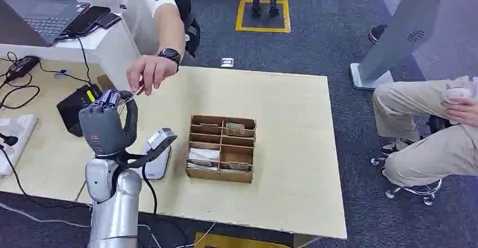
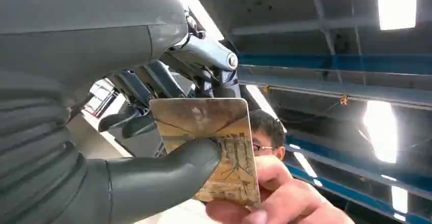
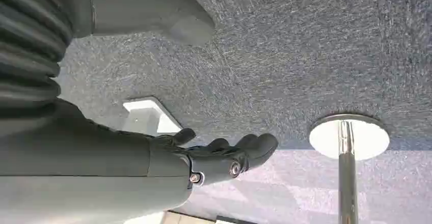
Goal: Pass the card to the sensor for recognition and then transmit it.
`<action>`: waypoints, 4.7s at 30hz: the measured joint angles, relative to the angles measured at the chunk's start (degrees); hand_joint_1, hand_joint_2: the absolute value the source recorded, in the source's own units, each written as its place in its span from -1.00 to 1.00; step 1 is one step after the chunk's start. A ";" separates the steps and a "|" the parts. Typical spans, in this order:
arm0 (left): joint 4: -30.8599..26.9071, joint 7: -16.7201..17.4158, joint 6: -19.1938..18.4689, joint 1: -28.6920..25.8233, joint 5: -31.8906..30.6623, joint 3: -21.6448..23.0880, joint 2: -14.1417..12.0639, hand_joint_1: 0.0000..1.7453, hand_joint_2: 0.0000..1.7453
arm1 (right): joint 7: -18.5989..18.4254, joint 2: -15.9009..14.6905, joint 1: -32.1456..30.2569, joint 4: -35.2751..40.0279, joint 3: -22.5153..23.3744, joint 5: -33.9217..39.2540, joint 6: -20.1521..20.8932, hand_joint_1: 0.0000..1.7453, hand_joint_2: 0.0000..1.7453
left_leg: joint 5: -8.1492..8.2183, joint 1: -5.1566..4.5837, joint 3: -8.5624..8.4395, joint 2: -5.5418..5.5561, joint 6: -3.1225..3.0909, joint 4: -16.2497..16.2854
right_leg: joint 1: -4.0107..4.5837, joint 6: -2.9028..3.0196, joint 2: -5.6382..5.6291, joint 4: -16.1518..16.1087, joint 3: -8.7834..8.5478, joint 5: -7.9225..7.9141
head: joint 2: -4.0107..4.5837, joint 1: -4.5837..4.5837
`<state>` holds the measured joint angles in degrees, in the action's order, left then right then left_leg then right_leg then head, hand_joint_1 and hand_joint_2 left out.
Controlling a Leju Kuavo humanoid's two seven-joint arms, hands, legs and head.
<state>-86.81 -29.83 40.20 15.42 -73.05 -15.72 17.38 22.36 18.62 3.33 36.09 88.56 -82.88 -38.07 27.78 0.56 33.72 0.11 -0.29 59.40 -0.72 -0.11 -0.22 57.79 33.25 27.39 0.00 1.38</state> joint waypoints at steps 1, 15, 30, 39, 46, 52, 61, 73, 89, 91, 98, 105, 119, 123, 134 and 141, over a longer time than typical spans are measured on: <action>-0.11 -0.11 0.00 -0.02 0.41 0.00 0.00 1.00 1.00 | 0.04 0.00 0.00 0.00 0.00 0.11 0.00 -1.00 1.00 | 0.00 0.00 0.00 0.00 0.00 0.00 | 0.00 0.00 0.00 0.00 0.00 0.00 | 0.00 0.00; -2.41 -0.87 0.00 -1.10 7.85 -3.50 -0.02 1.00 1.00 | -0.31 0.00 0.00 -0.05 0.00 2.78 0.00 -1.00 1.00 | 0.01 0.00 0.03 0.01 0.00 -0.01 | 0.00 0.00 0.00 0.00 0.00 0.00 | 0.00 -0.02; -6.12 -0.11 0.00 -3.75 6.49 -7.87 -0.15 1.00 1.00 | -0.39 0.00 0.00 -0.29 0.00 4.83 0.00 -1.00 1.00 | 0.01 0.00 0.05 0.07 0.00 -0.01 | 0.00 0.00 0.04 0.00 0.00 0.01 | 0.00 -0.02; -5.86 4.63 0.00 -6.11 2.30 -8.22 -0.46 1.00 1.00 | -0.44 0.00 0.02 -0.61 0.00 5.92 0.00 -1.00 1.00 | 0.01 0.00 0.05 0.08 0.00 -0.01 | 0.00 0.00 0.04 0.00 0.00 0.01 | 0.00 0.00; -5.86 5.77 0.00 -7.79 0.95 -8.79 -0.66 1.00 1.00 | -0.59 0.00 0.01 -0.64 0.00 6.19 0.00 -1.00 1.00 | 0.01 0.00 0.04 0.07 0.00 -0.01 | 0.00 0.00 0.03 0.00 0.00 0.01 | 0.00 0.00; -5.62 8.72 0.00 -10.32 -3.98 -8.87 -0.98 1.00 1.00 | -0.68 0.00 0.01 -0.66 0.00 6.27 0.00 -1.00 1.00 | 0.02 0.00 0.04 0.06 -0.01 -0.01 | 0.00 0.00 0.03 -0.01 0.02 0.02 | 0.00 0.00; -4.22 17.31 0.00 -16.54 -10.44 -5.90 -1.70 1.00 1.00 | -1.11 0.00 0.00 -0.70 0.00 6.86 0.00 -1.00 1.00 | 0.04 0.00 0.01 -0.03 -0.02 -0.01 | 0.00 0.01 -0.05 -0.01 0.04 0.07 | 0.00 0.00; 0.04 21.14 0.00 -21.02 -11.54 -1.57 -1.73 1.00 1.00 | -1.09 0.00 -0.02 -0.74 0.00 8.26 0.00 -1.00 1.00 | 0.04 0.00 0.00 -0.03 -0.02 -0.01 | 0.00 0.02 -0.05 -0.01 0.03 0.07 | 0.00 0.00; 6.58 26.21 0.02 -22.04 -11.32 4.37 -4.02 1.00 1.00 | -0.48 0.00 -0.03 -1.05 0.00 8.33 0.00 -1.00 1.00 | 0.04 0.00 0.00 -0.03 -0.02 -0.01 | 0.00 0.02 -0.05 -0.01 0.03 0.07 | 0.00 0.00; 7.24 26.60 0.02 -22.04 -11.14 4.98 -4.37 1.00 1.00 | -0.39 0.00 -0.04 -1.07 0.00 8.33 -0.02 -1.00 1.00 | 0.04 0.00 0.00 -0.03 -0.02 -0.01 | 0.00 0.02 -0.05 -0.01 0.03 0.07 | 0.00 0.00; 10.12 29.68 0.02 -21.97 -9.92 8.81 -6.75 1.00 1.00 | -0.70 0.00 -0.05 -1.09 0.00 8.31 0.00 -1.00 1.00 | 0.04 0.00 0.00 -0.03 -0.02 -0.01 | 0.00 0.02 -0.05 -0.01 0.03 0.07 | 0.00 0.00; 11.39 29.68 0.04 -21.86 -10.38 10.25 -7.69 1.00 1.00 | -0.44 0.00 -0.04 -1.09 0.00 8.33 0.00 -1.00 1.00 | 0.04 0.00 -0.01 -0.03 -0.02 -0.01 | 0.00 0.02 -0.05 -0.01 0.02 0.07 | 0.00 -0.02; 15.63 35.35 0.20 -20.54 -11.52 14.10 -10.05 1.00 1.00 | -0.68 0.00 -0.04 -1.12 0.00 7.98 0.00 -1.00 1.00 | 0.03 0.00 -0.09 -0.03 -0.01 -0.01 | 0.00 0.02 -0.03 -0.01 -0.06 0.06 | 0.00 0.00; 18.51 37.14 0.20 -18.93 -11.25 14.34 -10.82 1.00 1.00 | -0.59 0.00 -0.04 -1.14 0.00 7.10 0.00 -1.00 1.00 | 0.03 0.00 -0.14 -0.02 -0.01 -0.02 | 0.00 0.03 -0.01 -0.01 -0.10 0.06 | 0.00 0.00; 22.40 35.69 0.20 -13.99 -10.27 14.25 -12.04 1.00 1.00 | -0.20 0.00 -0.01 -1.16 0.00 5.40 0.00 -1.00 1.00 | 0.02 0.00 -0.22 0.00 0.00 -0.03 | 0.00 0.05 0.02 0.01 -0.20 0.04 | 0.00 0.00; 23.41 35.21 0.20 -12.83 -10.05 14.19 -12.09 1.00 1.00 | -0.22 0.00 -0.02 -1.16 0.00 5.23 -0.02 -1.00 1.00 | 0.02 0.00 -0.21 0.00 -0.01 -0.03 | 0.00 0.05 0.01 0.01 -0.21 0.05 | 0.00 0.00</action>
<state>-63.41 5.38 40.39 2.59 -83.10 -1.53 5.29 22.14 18.62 3.31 34.93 88.56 -77.66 -38.10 27.80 0.56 33.51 0.11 -0.30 59.37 -0.72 -0.06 -0.20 57.80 33.04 27.44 0.00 1.38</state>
